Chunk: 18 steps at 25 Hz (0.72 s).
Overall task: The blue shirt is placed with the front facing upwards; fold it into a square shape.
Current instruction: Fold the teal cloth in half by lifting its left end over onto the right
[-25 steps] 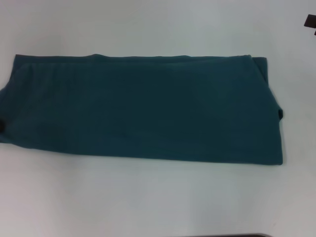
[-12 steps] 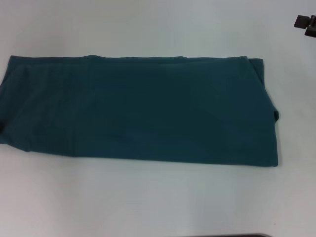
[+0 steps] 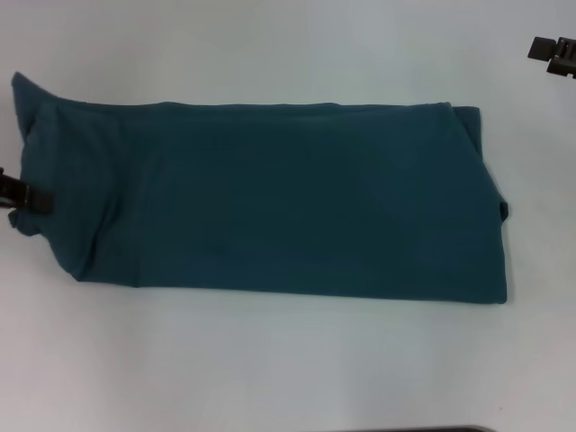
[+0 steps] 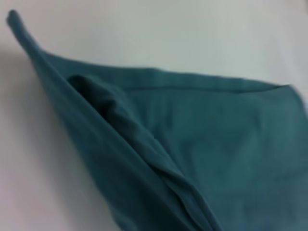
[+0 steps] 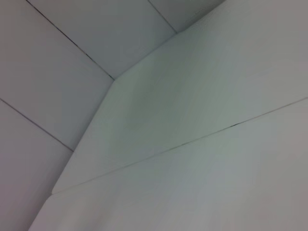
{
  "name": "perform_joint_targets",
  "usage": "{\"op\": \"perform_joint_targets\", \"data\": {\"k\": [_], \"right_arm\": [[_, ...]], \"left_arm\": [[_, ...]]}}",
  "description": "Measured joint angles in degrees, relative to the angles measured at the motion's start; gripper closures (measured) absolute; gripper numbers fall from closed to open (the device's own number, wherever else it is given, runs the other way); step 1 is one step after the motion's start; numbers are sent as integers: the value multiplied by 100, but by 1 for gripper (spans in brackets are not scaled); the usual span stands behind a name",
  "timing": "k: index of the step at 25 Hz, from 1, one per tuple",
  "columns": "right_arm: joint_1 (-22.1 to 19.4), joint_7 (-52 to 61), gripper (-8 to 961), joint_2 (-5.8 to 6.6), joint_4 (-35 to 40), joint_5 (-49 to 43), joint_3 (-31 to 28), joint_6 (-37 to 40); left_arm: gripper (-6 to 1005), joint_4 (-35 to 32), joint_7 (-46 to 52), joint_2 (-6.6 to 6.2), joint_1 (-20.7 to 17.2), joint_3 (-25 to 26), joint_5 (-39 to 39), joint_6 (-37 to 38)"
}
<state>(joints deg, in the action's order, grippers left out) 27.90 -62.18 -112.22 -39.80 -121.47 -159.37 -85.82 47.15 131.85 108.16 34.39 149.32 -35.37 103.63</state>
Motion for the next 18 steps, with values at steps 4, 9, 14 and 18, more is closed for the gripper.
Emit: {"op": "perform_joint_targets", "data": {"k": [4,9,14,18], "right_arm": [[-24,-19,192,0,26,0,0,0],[-40,-43,192,-1,26,0,0,0],[-24,-53,192,-17,28,-10,2,-13],[2,-55,192,-27,80,-30,4,-29]], "left_arm": [[968,157,-57,18,-80,27,-327,182],[968,442,-92,94,-179,31,-470,316],[968,451,-130,16,-202,73,-477,343],[967,443,-177,-79,-247,87,-481,364]]}}
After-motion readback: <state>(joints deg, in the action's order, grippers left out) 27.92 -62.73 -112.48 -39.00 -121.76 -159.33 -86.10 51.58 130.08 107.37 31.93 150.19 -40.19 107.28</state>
